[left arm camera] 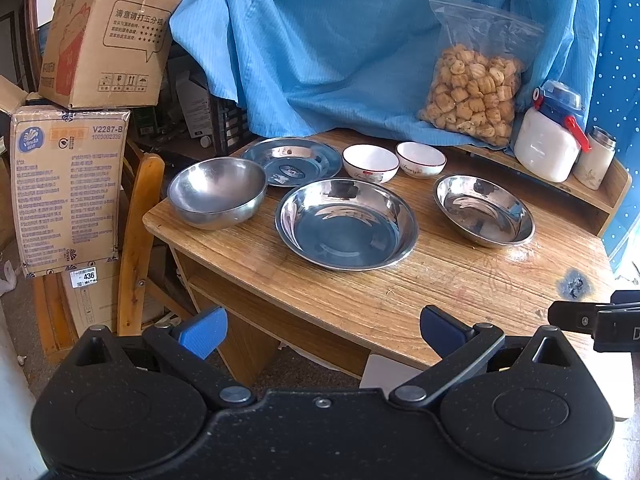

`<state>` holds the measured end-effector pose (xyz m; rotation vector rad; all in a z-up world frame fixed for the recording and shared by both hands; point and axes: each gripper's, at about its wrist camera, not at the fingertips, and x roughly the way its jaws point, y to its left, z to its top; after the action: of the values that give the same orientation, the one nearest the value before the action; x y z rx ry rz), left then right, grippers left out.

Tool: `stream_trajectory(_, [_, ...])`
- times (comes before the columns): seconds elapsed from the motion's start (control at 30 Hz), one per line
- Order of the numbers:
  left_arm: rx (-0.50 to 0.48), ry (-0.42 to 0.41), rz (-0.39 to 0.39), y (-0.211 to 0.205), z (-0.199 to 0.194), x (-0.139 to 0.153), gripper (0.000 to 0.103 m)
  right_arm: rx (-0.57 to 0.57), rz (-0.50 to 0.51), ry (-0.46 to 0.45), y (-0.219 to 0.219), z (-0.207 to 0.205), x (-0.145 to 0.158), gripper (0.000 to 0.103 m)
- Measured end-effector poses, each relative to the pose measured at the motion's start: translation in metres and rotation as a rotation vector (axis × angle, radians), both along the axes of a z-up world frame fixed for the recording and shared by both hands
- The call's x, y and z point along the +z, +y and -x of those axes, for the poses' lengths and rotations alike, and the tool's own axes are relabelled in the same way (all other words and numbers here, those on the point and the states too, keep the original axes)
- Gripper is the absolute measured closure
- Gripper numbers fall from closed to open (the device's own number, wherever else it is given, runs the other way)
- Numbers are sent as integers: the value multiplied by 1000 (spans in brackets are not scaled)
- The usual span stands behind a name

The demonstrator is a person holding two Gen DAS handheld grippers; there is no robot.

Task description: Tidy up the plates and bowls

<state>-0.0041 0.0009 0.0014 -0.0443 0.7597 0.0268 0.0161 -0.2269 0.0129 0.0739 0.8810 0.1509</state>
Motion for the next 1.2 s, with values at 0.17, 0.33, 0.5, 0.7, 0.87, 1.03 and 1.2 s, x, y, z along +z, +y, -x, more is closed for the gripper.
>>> stream_trajectory(0.17, [0, -1, 0, 0, 0, 0, 1, 0, 0, 1, 0, 0, 0, 0])
stream_trajectory(0.33, [0, -1, 0, 0, 1, -1, 1, 0, 1, 1, 0, 0, 0, 0])
stream_trajectory(0.5, [1, -1, 2, 2, 1, -2, 1, -3, 2, 4, -1, -1, 1, 0])
stream_trajectory(0.7, [6, 3, 5, 4, -1, -3, 1, 3, 6, 5, 1, -5, 1, 0])
stream_trajectory(0.87, [10, 4, 3, 3, -3, -3, 1, 3, 6, 5, 0, -6, 1, 0])
stream_trajectory(1.03, [3, 9, 2, 0, -5, -3, 1, 6, 3, 9, 0, -7, 0, 0])
stream_trajectory(1.2, [-8, 13, -6, -5, -8, -3, 1, 12, -3, 12, -1, -12, 0, 0])
